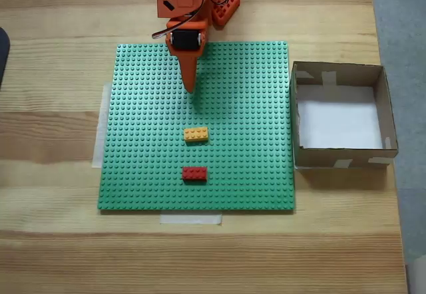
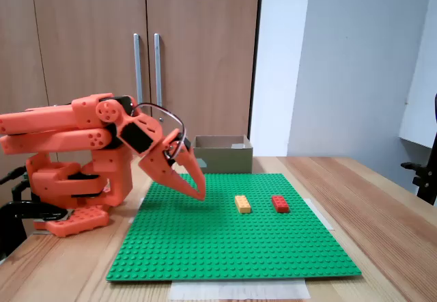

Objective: Pick the yellow lego block and put it in the box.

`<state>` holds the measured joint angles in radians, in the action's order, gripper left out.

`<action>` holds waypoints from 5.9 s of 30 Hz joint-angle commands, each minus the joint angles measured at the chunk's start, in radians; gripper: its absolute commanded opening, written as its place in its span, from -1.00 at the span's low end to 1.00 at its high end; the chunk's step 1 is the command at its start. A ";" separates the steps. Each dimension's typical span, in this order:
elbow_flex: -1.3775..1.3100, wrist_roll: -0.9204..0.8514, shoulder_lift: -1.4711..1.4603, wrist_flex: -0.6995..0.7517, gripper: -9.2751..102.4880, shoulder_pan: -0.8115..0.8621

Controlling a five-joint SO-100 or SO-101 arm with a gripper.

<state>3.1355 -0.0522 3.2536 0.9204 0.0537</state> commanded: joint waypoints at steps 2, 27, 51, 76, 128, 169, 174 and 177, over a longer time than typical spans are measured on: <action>0.008 -0.008 0.008 0.002 -0.85 0.002; -0.465 0.006 -0.540 0.107 -0.85 -0.025; -1.486 0.003 -1.451 0.555 -0.83 -0.100; -1.945 0.060 -1.950 0.569 -0.31 -0.121; -1.295 -0.067 -1.608 0.333 -0.29 -0.052; -1.195 -0.060 -1.703 0.074 -0.40 -0.089; -1.195 -0.058 -1.710 0.067 -0.45 -0.086; -1.195 -0.060 -1.713 0.058 -0.47 -0.084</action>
<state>1.9589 -0.1120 1.5370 0.9894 -0.0353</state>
